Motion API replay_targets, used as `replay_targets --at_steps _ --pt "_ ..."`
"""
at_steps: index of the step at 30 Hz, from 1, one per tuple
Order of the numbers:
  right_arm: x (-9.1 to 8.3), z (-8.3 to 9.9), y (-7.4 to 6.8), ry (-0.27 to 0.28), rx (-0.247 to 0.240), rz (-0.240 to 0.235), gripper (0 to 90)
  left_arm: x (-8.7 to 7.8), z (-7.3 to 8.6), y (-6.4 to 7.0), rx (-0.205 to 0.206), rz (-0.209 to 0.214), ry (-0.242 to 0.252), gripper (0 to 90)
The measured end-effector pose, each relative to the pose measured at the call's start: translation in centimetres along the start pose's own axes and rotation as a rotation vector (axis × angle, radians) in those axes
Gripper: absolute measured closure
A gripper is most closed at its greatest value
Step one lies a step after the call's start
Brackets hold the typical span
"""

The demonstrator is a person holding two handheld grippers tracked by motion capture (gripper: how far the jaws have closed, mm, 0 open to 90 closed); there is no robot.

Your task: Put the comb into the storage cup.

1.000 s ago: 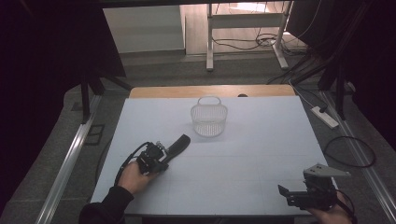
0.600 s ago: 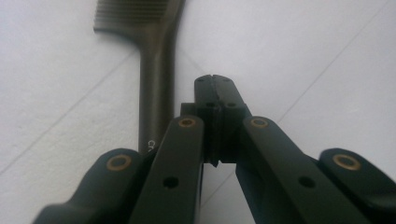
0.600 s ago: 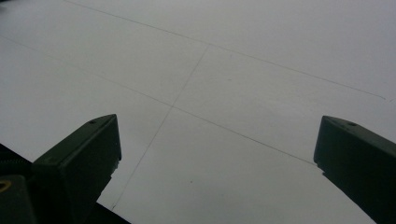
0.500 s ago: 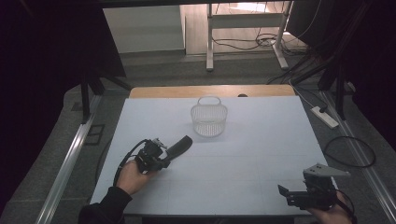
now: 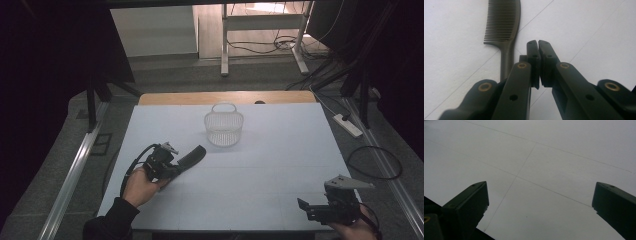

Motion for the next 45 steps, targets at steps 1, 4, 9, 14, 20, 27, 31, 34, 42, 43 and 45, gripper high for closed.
replay_targets --at_steps 1,4,9,14,20,27,31,34,42,43,45 --pt "0.0 0.0 0.0 0.000 0.000 0.000 1.4 0.0 0.0 0.0 0.000 0.000 0.000 86.5" --pt "0.0 0.0 0.0 -0.001 0.000 -0.001 1.5 0.0 0.0 -0.1 0.002 -0.015 -0.005 80.0" --pt "0.0 0.0 0.0 -0.002 0.000 -0.001 1.6 -0.2 0.1 -1.2 -0.061 -0.020 -0.005 56.8" --pt "0.0 0.0 0.0 -0.002 0.000 -0.002 1.6 0.1 0.4 -1.9 -0.072 -0.036 -0.019 36.1" --pt "0.0 0.0 0.0 -0.003 0.001 -0.001 1.6 0.3 0.5 -2.8 -0.084 -0.024 -0.019 16.3" --pt "0.1 0.0 0.0 -0.005 0.004 -0.003 1.6 0.4 0.7 -3.3 -0.044 -0.015 -0.022 0.0" --pt "0.1 0.0 0.0 -0.005 0.004 -0.003 1.6 0.5 0.7 -3.4 -0.021 -0.025 -0.031 0.0" --pt "0.1 0.0 0.0 -0.006 0.006 -0.004 1.6 1.0 0.9 -3.4 -0.013 -0.028 -0.044 0.0" --pt "0.1 0.0 0.0 -0.006 0.004 -0.004 1.6 2.8 1.6 -3.2 0.016 -0.043 -0.059 0.0" --pt "0.1 0.0 0.0 -0.006 0.003 -0.004 1.5 3.1 1.7 -3.2 0.022 -0.046 -0.064 0.0" --pt "0.1 0.0 0.0 -0.006 0.004 -0.004 1.6 3.5 1.9 -3.0 0.034 -0.051 -0.080 0.0"
Point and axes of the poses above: each handheld gripper's, and its own axes: x roughly forward along the jaws, z roughly out of its underside, y roughly to its right, the point moved 6 cm from there along x, roughly forward along the jaws, and after that the axes turned 8 degrees about -z, right-handed, at the moved point
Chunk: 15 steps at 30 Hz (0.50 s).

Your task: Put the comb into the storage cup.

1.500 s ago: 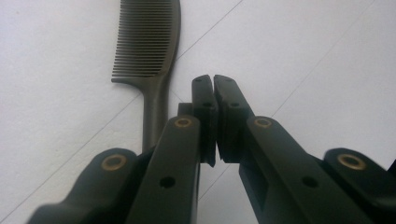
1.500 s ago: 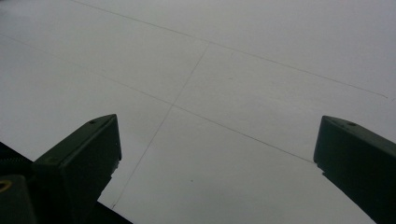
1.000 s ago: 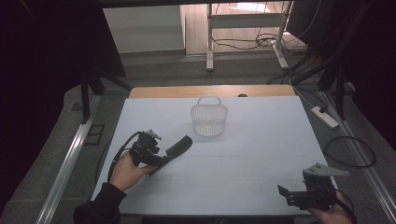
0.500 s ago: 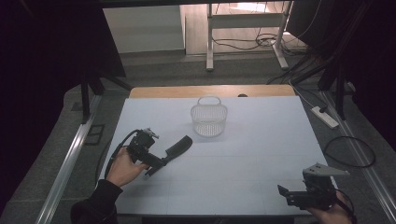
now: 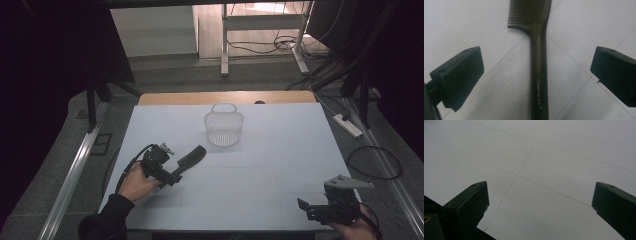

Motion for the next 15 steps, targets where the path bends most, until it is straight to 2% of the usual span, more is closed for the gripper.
replay_targets --at_steps 8,15 --pt "0.0 0.0 0.0 0.004 -0.003 0.000 1.5 1.4 0.6 0.2 0.013 0.003 -0.044 0.0" --pt "0.0 0.0 0.0 0.004 -0.006 -0.001 1.6 2.3 1.1 0.2 -0.006 0.023 -0.077 0.0"
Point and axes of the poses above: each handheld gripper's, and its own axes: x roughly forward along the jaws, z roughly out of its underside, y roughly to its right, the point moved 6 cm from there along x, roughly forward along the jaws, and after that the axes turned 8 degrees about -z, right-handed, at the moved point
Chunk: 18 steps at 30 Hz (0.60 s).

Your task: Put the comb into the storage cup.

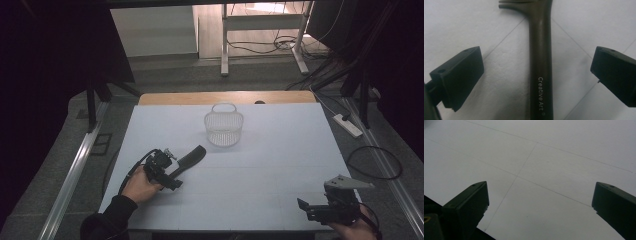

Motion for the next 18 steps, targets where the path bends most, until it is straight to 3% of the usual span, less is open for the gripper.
replay_targets --at_steps 4,6,12,14,15,18 --pt "0.0 0.0 0.0 0.000 -0.002 -0.002 1.6 0.2 0.0 0.1 -0.001 -0.020 -0.008 0.0" --pt "0.0 0.0 -0.1 0.001 -0.002 -0.001 1.6 0.3 0.0 0.4 0.020 -0.048 -0.019 0.0" --pt "0.0 0.0 -0.1 0.001 -0.003 0.000 1.6 0.2 0.0 0.5 0.011 -0.059 -0.041 0.2" --pt "0.0 0.0 -0.1 0.002 -0.003 0.000 1.6 0.1 -0.1 0.6 0.014 -0.058 -0.044 4.3" --pt "0.0 0.0 -0.1 0.002 -0.003 -0.001 1.6 -0.2 -0.1 0.9 0.033 -0.048 -0.041 8.6" --pt "0.0 0.0 -0.1 0.001 -0.004 -0.002 1.6 -0.6 -0.2 1.1 0.036 -0.042 -0.034 21.1"
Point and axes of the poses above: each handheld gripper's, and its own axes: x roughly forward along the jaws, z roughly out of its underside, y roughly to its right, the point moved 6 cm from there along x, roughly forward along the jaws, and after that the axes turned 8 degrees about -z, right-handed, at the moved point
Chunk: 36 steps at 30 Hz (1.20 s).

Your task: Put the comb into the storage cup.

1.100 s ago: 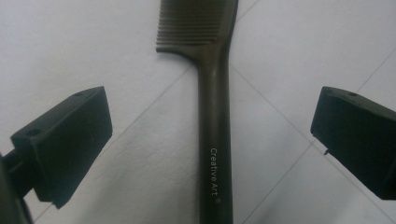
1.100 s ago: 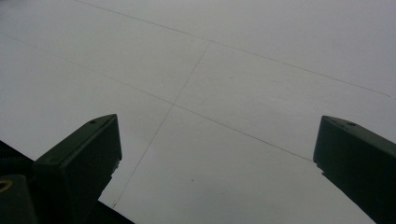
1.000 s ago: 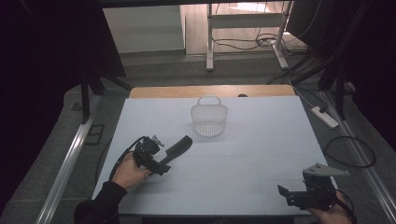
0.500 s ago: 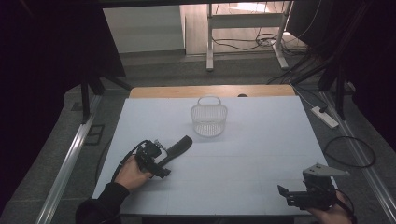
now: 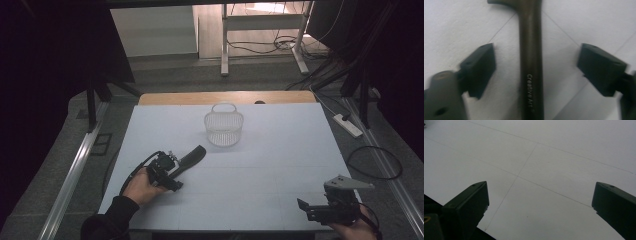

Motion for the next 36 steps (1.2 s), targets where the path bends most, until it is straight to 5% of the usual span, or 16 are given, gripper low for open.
replay_targets --at_steps 2,5,7,10,21,28,36 --pt "0.0 0.0 0.0 -0.002 -0.001 0.001 1.6 -0.1 0.0 -0.1 -0.009 -0.001 0.004 24.7" --pt "0.0 0.0 0.0 -0.001 -0.004 0.001 1.7 -0.4 0.1 -0.5 -0.034 -0.009 0.017 48.7" --pt "0.0 0.0 0.0 -0.002 -0.003 0.001 1.7 -0.5 0.2 -0.6 -0.037 -0.013 0.021 53.1" --pt "0.0 0.0 0.0 -0.005 -0.004 0.001 1.7 -0.6 0.2 -0.6 -0.040 -0.013 0.020 72.1" --pt "0.0 0.0 -0.1 -0.002 -0.012 -0.001 1.8 -0.6 0.4 -1.2 -0.107 0.069 0.046 73.7" --pt "0.0 0.0 -0.1 -0.002 -0.012 -0.001 1.9 -0.8 0.5 -1.2 -0.107 0.053 0.052 73.7" --pt "0.0 0.0 -0.1 0.000 -0.011 -0.001 1.8 -1.8 0.4 -1.5 -0.121 0.043 0.119 73.6"
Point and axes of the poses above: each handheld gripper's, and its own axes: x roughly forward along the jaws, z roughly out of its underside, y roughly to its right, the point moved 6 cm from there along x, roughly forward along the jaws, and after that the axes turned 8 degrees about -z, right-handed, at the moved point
